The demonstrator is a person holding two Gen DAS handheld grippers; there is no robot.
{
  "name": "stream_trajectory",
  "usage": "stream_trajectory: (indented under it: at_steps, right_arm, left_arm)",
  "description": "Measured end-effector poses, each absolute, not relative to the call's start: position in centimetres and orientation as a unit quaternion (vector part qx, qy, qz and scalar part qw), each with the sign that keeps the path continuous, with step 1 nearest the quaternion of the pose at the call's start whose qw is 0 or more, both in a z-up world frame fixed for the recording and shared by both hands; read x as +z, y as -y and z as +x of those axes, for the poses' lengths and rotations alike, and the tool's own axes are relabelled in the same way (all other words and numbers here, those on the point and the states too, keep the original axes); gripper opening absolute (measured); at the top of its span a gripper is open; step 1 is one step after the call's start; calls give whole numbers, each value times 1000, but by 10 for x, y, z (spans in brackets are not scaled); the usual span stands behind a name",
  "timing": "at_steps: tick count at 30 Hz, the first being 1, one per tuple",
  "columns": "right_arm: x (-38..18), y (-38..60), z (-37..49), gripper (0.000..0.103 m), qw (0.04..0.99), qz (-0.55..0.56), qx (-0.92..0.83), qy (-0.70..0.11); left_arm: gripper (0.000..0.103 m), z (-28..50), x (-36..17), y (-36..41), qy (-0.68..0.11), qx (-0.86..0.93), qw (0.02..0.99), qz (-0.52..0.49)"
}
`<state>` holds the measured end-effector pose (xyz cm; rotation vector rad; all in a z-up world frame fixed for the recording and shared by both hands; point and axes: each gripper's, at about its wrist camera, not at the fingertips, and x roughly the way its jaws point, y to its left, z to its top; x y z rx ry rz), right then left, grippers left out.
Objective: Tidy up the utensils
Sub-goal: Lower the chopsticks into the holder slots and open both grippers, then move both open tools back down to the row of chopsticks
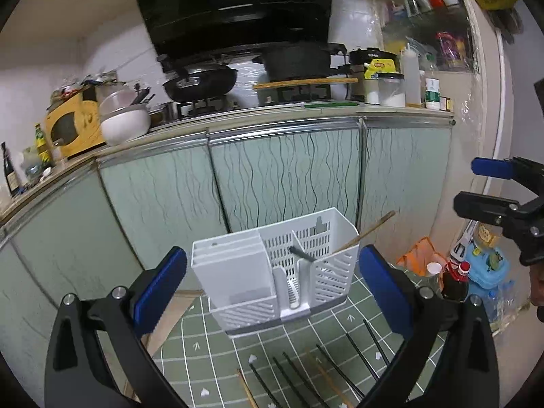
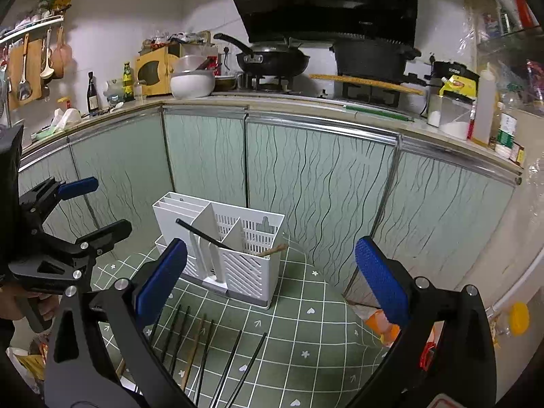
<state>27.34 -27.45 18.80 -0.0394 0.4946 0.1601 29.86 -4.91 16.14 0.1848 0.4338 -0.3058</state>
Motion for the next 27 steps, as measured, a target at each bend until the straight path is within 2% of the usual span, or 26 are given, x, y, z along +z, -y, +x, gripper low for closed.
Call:
stream_trajectory:
  at_steps: [16, 27]
  right_arm:
    - [151, 273, 213, 95, 968, -6, 60, -242]
    - [99, 272, 189, 95, 961, -9, 46, -272]
  left_arm:
    - [99, 238, 129, 8, -224, -100, 968, 54]
    - [99, 210, 78, -11, -244, -75, 966, 47]
